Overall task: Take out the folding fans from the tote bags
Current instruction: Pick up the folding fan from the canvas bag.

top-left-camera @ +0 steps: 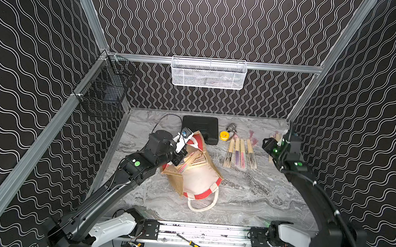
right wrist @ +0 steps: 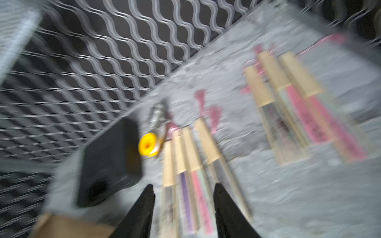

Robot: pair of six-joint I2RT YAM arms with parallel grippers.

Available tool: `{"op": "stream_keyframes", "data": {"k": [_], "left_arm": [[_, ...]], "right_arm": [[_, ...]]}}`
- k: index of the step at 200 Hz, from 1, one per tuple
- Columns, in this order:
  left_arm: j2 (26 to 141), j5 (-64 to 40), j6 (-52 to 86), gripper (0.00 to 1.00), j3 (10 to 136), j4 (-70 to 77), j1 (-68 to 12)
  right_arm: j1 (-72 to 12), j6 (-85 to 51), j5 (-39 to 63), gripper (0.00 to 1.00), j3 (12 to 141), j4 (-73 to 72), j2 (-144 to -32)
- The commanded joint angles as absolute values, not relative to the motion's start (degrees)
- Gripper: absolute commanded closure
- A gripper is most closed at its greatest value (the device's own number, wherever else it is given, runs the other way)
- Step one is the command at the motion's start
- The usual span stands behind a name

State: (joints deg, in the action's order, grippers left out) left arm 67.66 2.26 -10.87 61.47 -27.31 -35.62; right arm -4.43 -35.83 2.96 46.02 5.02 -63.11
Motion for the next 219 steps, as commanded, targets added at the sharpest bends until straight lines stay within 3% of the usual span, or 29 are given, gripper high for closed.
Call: {"op": "stream_keyframes", "data": {"k": [1, 57, 80, 121, 162, 219], "left_arm": [[68.0, 1.9, -11.2, 1.00, 61.9, -24.7, -35.6], [68.2, 1.3, -11.2, 1.00, 62.0, -24.9, -35.6], [68.4, 1.2, -11.2, 1.00, 62.2, -25.2, -35.5], [69.6, 1.8, -11.5, 1.00, 62.1, -25.2, -35.6], [69.6, 1.8, -11.5, 1.00, 62.2, -25.2, -35.6], [68.4, -0.1, -11.2, 1.00, 62.6, -25.6, -35.6]], "right_arm": [[-7.7, -45.3, 13.2, 0.52, 41.6, -2.8, -55.2], [-30.5, -55.1, 8.8, 0.54, 31.9, -4.4, -38.1], [-41.1, -62.0, 7.0, 0.57, 27.5, -10.4, -38.9], [-60.7, -62.2, -7.2, 0.58, 28.1, -12.7, -44.6], [-69.2, -63.8, -10.8, 0.58, 27.2, -17.9, -51.6], [-70.6, -63.9, -16.6, 0.58, 28.8, -20.4, -62.0]]}}
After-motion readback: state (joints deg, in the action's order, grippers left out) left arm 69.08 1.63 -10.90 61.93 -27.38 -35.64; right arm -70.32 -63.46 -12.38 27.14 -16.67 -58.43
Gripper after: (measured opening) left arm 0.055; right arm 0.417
